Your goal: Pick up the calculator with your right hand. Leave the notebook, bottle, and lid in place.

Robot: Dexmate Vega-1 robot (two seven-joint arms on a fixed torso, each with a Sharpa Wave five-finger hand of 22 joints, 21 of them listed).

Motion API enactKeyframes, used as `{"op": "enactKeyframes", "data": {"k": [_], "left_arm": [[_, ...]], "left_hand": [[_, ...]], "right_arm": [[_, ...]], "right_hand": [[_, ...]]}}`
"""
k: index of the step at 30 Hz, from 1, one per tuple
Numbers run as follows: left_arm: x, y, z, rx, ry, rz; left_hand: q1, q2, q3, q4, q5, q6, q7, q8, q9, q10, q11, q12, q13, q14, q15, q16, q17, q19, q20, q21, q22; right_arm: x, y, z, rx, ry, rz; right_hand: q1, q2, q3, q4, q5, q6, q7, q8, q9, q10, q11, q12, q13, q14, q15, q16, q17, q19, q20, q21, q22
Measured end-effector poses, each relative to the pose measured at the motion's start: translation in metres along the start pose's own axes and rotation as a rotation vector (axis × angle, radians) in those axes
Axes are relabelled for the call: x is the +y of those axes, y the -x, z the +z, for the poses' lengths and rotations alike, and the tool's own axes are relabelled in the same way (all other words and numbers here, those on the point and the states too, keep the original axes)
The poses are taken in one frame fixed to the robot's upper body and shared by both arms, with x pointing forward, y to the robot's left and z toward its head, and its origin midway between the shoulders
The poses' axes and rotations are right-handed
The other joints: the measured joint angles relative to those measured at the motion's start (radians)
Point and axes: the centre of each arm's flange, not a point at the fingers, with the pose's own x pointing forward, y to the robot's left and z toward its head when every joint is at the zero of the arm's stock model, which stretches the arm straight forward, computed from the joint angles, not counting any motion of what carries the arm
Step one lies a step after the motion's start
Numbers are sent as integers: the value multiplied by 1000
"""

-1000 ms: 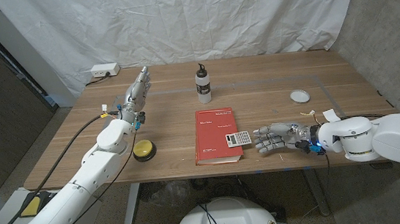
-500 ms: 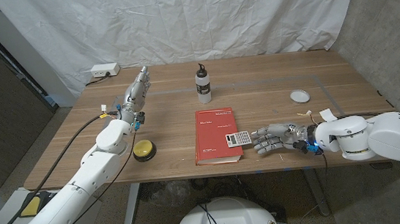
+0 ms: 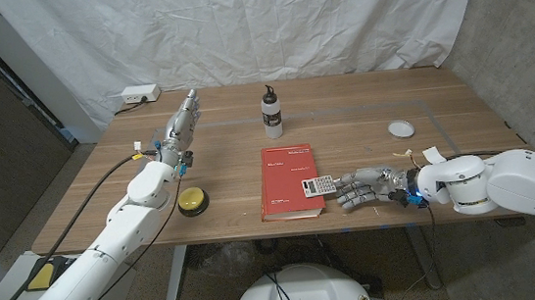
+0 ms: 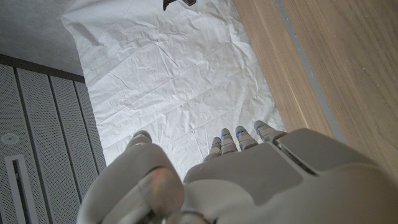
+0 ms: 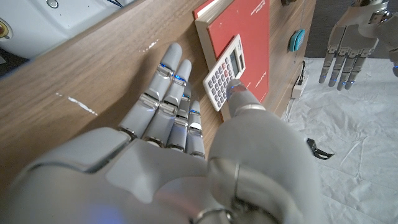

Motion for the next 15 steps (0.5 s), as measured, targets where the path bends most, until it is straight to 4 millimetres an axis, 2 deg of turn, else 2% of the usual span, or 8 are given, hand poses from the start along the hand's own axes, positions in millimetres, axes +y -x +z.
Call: {"op": "enactKeyframes", "data": {"k": [12, 15], "left_arm": [[1, 4, 0, -6, 5, 7], [2, 5, 0, -7, 6, 9]], "left_hand": [[4, 4, -3, 3, -4, 0, 0, 0, 0, 0, 0, 0, 0, 0, 0, 0, 0, 0, 0, 0, 0], [4, 4, -4, 4, -4, 0, 0, 0, 0, 0, 0, 0, 0, 0, 0, 0, 0, 0, 0, 0, 0]], "right_arm": [[3, -5, 1, 2, 6, 9], [4, -7, 2, 2, 8, 9]], "right_hand": [[4, 3, 0, 0, 5, 0, 0, 0, 0, 9, -9, 8, 5, 16, -5, 0, 7, 5, -5, 15, 5], [12, 4, -3, -3, 5, -2, -9, 0, 0, 11, -17, 8, 5, 16, -5, 8, 9, 5, -5, 15, 5]]}}
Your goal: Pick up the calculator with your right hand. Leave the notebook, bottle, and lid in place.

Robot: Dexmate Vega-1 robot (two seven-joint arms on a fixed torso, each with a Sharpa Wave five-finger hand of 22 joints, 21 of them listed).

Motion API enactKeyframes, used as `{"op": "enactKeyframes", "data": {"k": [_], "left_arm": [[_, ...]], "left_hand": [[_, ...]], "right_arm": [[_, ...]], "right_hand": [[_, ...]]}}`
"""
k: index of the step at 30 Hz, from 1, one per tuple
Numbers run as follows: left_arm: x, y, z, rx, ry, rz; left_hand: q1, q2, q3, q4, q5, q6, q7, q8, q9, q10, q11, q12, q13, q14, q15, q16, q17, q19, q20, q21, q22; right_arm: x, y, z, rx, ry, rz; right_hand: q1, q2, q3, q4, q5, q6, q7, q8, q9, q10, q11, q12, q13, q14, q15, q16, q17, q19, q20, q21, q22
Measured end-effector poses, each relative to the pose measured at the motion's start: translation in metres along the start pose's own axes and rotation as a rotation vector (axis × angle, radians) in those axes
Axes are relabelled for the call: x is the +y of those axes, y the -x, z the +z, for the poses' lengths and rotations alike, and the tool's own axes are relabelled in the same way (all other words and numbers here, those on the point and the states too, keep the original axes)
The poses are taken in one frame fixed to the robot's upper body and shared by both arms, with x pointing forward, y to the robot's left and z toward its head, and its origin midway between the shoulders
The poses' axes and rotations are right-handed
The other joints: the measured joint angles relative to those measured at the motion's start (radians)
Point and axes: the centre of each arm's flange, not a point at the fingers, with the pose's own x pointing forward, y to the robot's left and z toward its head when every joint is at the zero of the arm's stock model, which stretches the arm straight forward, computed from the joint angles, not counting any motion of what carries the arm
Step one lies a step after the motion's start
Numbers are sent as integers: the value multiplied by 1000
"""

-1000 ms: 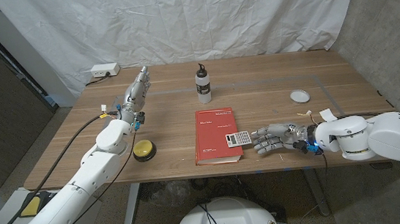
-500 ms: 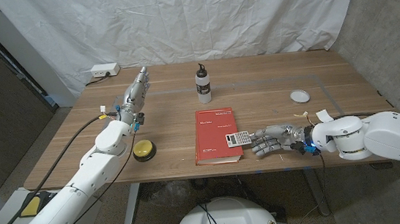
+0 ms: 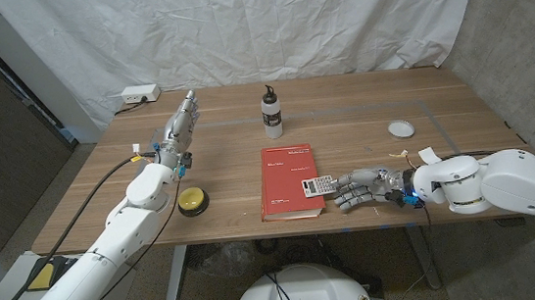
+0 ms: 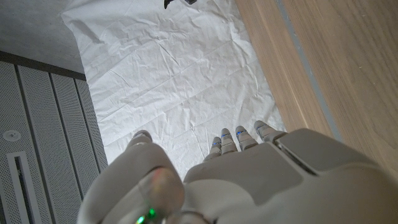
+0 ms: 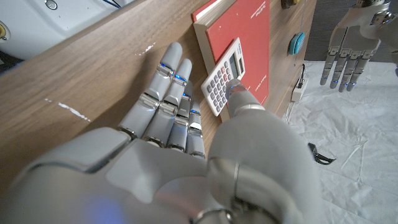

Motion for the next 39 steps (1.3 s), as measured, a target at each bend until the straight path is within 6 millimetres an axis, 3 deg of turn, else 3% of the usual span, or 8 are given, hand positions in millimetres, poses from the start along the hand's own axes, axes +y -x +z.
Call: {"op": "enactKeyframes", "data": {"k": [11, 39], "left_arm": [[0, 1, -1, -1, 3, 3], [4, -2, -8, 6, 14, 8]], "left_hand": [[0, 0, -3, -3, 0, 0, 0, 0, 0, 0, 0, 0, 0, 0, 0, 0, 0, 0, 0, -2, 0], [0, 0, -10, -1, 0, 0, 0, 0, 0, -5, 5, 0, 0, 0, 0, 0, 0, 0, 0, -8, 0]], "right_arm": [[2, -3, 2, 9, 8, -17], [4, -14, 6, 29, -2, -3]], "right_hand": [[0, 0, -4, 4, 0, 4, -4, 5, 5, 13, -15, 15, 9, 29, -7, 0, 5, 25, -4, 14, 0], [-7, -7, -21, 12, 0, 22, -14, 16, 5, 80, -35, 58, 32, 38, -13, 8, 23, 31, -9, 37, 1]]}}
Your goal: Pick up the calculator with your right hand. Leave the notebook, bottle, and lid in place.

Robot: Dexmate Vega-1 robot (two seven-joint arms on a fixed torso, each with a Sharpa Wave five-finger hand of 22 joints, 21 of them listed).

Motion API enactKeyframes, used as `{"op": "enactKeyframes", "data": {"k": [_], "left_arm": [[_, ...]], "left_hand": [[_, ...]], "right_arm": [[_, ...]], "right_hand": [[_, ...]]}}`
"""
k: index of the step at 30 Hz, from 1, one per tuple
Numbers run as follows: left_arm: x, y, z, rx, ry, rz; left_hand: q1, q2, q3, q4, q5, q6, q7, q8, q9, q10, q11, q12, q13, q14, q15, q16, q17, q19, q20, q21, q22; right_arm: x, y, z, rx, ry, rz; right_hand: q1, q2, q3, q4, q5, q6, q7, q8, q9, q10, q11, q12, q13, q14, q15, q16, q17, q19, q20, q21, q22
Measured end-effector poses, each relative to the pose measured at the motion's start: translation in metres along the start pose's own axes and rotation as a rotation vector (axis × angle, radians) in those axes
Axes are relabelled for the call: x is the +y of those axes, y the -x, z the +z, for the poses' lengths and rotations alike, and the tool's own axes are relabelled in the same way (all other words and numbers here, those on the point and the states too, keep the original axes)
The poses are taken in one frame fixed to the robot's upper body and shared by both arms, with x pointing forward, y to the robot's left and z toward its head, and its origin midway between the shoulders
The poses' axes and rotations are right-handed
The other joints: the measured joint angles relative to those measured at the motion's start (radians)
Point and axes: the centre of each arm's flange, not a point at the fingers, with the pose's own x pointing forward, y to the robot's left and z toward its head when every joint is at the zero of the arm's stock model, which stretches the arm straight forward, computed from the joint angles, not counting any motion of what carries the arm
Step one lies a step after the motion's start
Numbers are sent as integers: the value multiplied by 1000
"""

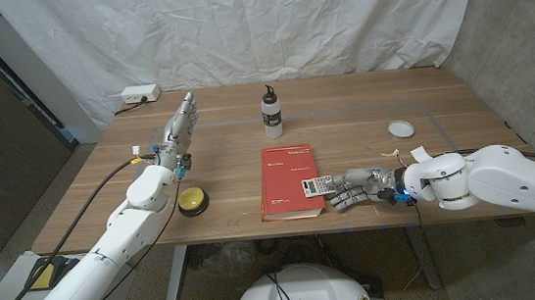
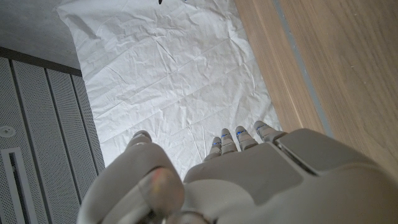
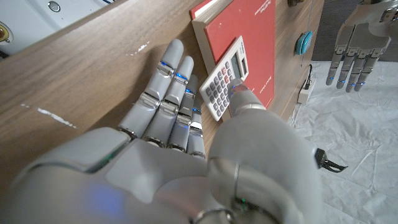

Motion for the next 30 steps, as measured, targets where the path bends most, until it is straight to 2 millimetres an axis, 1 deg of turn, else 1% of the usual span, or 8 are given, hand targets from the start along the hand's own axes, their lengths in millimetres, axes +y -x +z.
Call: {"op": "enactKeyframes", "data": {"k": [2, 6, 10, 11, 16, 20, 26, 30], "left_arm": [[0, -2, 0, 1, 0, -1], [1, -3, 0, 0, 0, -1], [1, -4, 0, -2, 1, -1], [1, -4, 0, -2, 1, -1], [2, -5, 0, -3, 3, 1], [2, -5, -1, -2, 3, 2], [3, -5, -1, -4, 6, 2], [4, -4, -1, -5, 7, 3]], "left_hand": [[0, 0, 0, 0, 0, 0, 0, 0, 0, 0, 0, 0, 0, 0, 0, 0, 0, 0, 0, 0, 0], [0, 0, 0, 0, 0, 0, 0, 0, 0, 0, 0, 0, 0, 0, 0, 0, 0, 0, 0, 0, 0], [0, 0, 0, 0, 0, 0, 0, 0, 0, 0, 0, 0, 0, 0, 0, 0, 0, 0, 0, 0, 0], [0, 0, 0, 0, 0, 0, 0, 0, 0, 0, 0, 0, 0, 0, 0, 0, 0, 0, 0, 0, 0], [5, 5, 0, 0, 0, 0, 0, 0, 0, 0, 0, 0, 0, -5, 5, 0, 0, 0, 0, 0, 0], [5, 5, 0, 0, 0, 0, 0, 0, 0, 0, 0, 0, 0, -5, 5, 0, 0, 0, 0, 0, 0], [5, 5, 0, 0, 0, 0, 0, 0, 0, 0, 0, 0, 0, -5, 5, 0, 0, 0, 0, 0, 0], [5, 5, 0, 0, 0, 0, 0, 0, 0, 0, 0, 0, 0, -5, 5, 0, 0, 0, 0, 0, 0]], "right_arm": [[0, -1, 0, 0, -3, 3], [1, -2, 0, -1, -7, 5], [1, -3, 1, -2, -11, 6], [2, -3, 1, -3, -12, 6], [3, -5, 1, -2, -15, 4], [2, -6, 1, 1, -15, -5], [5, -8, 2, -2, -23, -10], [5, -9, 2, -3, -29, -18]], "right_hand": [[0, 0, -2, -2, 0, 4, -4, 0, 4, 7, -7, 3, 0, 5, -5, 0, 4, 4, 4, 0, 4], [6, -5, -2, -3, 4, 5, -5, 0, 5, 18, -7, 11, 5, 14, -14, 0, 9, 16, -5, 12, 4], [19, 0, 1, -7, 7, 13, -13, 4, 5, 21, -9, 12, 5, 22, -22, 0, 14, 27, -5, 21, 4], [32, -3, 0, -12, 7, 16, -16, 4, 5, 30, -10, 16, 5, 25, -25, 0, 16, 27, -5, 21, 4], [50, 5, 4, -17, 11, 29, -29, 11, 5, 53, -21, 27, 5, 36, -35, 7, 26, 27, -5, 29, 4], [64, 5, 4, -17, 15, 38, -38, 12, 9, 81, -48, 37, 5, 58, -48, 17, 36, 27, -5, 41, 4], [77, 18, 4, -17, 15, 67, -48, 26, 14, 143, -76, 54, 4, 91, -55, 37, 53, 37, -9, 61, 9], [77, 18, 3, -16, 15, 89, -55, 32, 14, 177, -91, 62, 4, 114, -64, 48, 60, 46, -10, 70, 13]]}}
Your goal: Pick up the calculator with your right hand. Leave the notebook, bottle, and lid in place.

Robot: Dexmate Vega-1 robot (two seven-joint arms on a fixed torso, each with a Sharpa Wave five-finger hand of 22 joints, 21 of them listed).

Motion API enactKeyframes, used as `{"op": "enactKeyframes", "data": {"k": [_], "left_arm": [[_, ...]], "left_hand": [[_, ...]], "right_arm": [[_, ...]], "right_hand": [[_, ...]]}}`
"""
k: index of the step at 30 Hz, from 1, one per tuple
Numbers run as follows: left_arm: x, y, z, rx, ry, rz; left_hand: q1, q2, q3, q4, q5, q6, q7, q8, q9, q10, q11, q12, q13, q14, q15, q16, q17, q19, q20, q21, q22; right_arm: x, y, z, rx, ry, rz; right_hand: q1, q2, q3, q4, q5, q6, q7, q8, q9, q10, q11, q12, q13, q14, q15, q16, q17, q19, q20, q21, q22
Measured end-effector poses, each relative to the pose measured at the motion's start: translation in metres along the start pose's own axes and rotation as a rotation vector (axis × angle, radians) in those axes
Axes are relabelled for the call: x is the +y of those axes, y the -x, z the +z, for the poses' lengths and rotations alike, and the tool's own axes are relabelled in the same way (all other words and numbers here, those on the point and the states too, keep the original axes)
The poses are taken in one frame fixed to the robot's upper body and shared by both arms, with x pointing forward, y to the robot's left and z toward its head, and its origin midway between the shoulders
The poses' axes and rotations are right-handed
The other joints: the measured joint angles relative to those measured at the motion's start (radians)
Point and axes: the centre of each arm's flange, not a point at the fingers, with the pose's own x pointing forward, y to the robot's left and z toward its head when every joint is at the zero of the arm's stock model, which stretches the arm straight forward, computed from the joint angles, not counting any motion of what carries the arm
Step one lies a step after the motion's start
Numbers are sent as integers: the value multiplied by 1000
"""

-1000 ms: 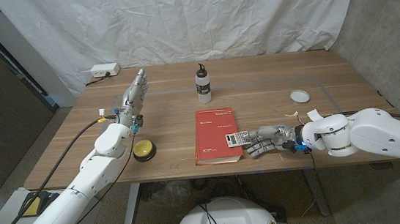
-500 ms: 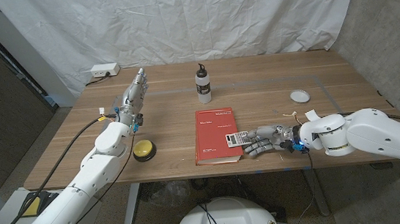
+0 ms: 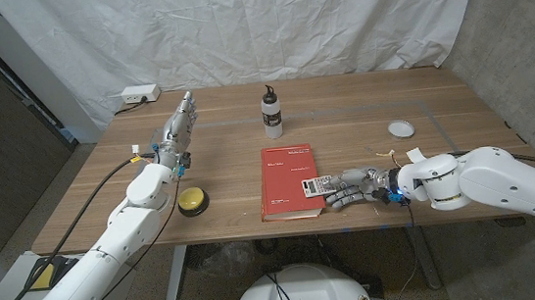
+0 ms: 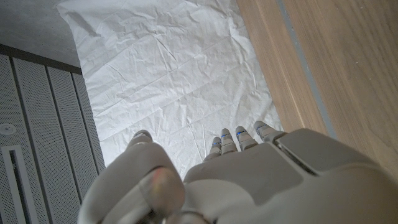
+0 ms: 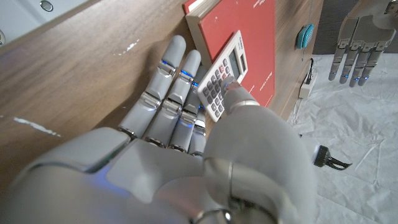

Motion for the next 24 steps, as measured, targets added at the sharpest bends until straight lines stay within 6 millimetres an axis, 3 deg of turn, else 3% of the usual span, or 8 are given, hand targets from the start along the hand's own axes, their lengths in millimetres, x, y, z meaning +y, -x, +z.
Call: {"op": "enactKeyframes", "data": {"k": [7, 24], "left_arm": [[1, 1, 0, -3, 1, 2], [3, 5, 0, -6, 3, 5]], "left_hand": [[0, 0, -7, -2, 0, 0, 0, 0, 0, 0, 0, 0, 0, 0, 0, 0, 0, 0, 0, 0, 0], [4, 4, -7, -1, 0, 0, 0, 0, 0, 0, 0, 0, 0, 0, 0, 0, 0, 0, 0, 0, 0]], "right_arm": [[2, -1, -2, -1, -15, -4], [5, -2, -3, -4, -31, -15]], "right_hand": [[13, 13, -3, 3, 0, 50, -6, 16, 5, 71, -21, 15, 0, 39, -18, 17, 9, 16, -5, 25, 5], [64, 38, 3, -3, 0, 122, -38, 49, 19, 150, -50, 35, 5, 84, -37, 41, 23, 27, -9, 56, 13]]}}
